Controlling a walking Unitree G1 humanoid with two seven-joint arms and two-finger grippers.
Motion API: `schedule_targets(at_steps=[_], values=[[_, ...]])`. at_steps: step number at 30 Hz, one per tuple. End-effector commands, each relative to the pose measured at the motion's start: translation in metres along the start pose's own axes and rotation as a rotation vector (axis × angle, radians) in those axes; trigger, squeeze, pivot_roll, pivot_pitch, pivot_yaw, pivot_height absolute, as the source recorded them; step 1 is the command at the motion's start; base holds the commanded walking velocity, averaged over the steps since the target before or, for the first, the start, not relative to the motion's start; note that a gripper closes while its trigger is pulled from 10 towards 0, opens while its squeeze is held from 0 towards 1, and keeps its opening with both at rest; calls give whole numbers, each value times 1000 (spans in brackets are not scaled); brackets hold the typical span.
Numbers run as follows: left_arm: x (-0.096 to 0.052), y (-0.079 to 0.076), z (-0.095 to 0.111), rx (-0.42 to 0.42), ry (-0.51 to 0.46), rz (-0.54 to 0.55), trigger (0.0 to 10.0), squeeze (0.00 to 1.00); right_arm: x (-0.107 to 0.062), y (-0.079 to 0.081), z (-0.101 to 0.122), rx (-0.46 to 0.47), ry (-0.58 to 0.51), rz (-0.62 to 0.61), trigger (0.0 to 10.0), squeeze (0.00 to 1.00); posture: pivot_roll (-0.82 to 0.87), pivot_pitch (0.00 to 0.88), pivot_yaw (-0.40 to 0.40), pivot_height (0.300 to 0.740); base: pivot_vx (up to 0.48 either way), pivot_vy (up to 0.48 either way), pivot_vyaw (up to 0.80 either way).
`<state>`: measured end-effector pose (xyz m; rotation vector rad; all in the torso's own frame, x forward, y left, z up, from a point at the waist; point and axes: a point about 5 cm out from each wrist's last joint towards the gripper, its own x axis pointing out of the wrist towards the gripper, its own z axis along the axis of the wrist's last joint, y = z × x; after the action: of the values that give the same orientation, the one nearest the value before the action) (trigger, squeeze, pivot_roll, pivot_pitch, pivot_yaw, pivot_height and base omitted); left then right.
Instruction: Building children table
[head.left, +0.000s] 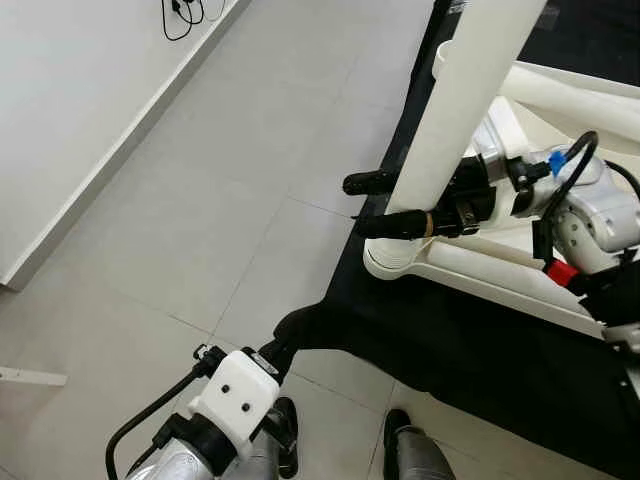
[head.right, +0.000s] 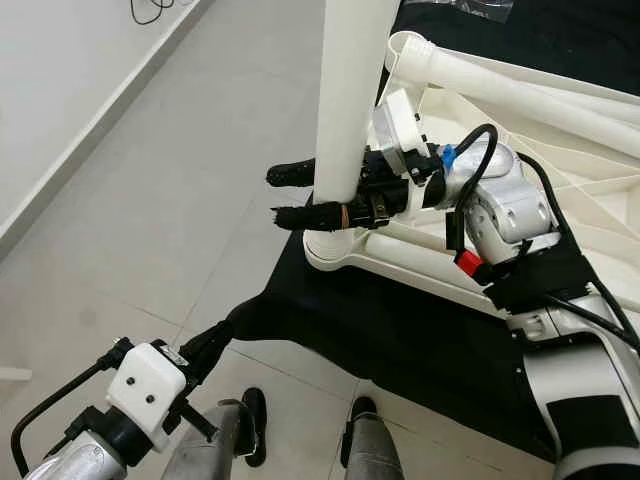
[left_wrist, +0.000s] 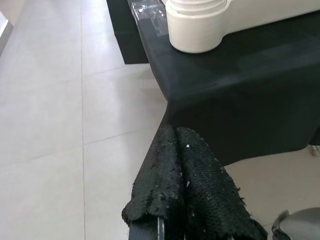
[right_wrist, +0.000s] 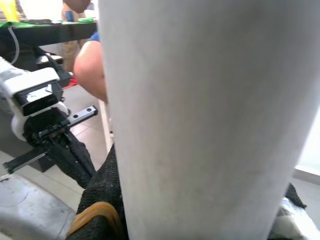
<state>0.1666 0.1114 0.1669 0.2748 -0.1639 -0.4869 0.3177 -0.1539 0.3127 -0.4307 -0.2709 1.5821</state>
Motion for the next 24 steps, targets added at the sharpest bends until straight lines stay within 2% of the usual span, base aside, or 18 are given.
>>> schedule_targets(at_steps=[1, 24], values=[[-2, -3, -7, -24, 26, -13, 10000, 0, 1, 6, -12, 42, 47, -2, 10000, 0, 118, 357, 47, 740, 0, 0, 0], [7, -3, -12, -26, 6, -4, 10000, 0, -1, 11, -19, 91, 62, -226, 10000, 0, 81, 331, 41, 740, 0, 0, 0]])
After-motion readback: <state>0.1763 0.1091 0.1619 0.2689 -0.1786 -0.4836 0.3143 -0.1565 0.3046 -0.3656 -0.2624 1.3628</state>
